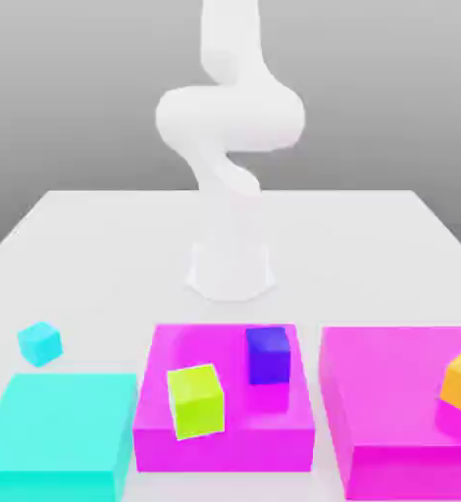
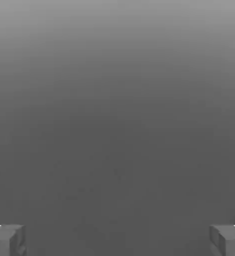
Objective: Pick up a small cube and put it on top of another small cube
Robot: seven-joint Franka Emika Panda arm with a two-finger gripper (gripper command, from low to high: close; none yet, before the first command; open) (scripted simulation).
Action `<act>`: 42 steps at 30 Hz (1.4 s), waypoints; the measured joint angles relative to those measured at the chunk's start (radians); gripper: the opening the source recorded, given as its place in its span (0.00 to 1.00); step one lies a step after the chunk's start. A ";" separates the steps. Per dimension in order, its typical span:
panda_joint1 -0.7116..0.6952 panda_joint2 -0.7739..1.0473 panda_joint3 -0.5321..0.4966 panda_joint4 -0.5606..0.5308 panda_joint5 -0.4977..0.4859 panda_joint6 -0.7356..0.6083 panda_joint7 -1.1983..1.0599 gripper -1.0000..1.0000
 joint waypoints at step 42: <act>-0.768 1.009 -0.067 -0.396 0.153 0.672 1.077 0.00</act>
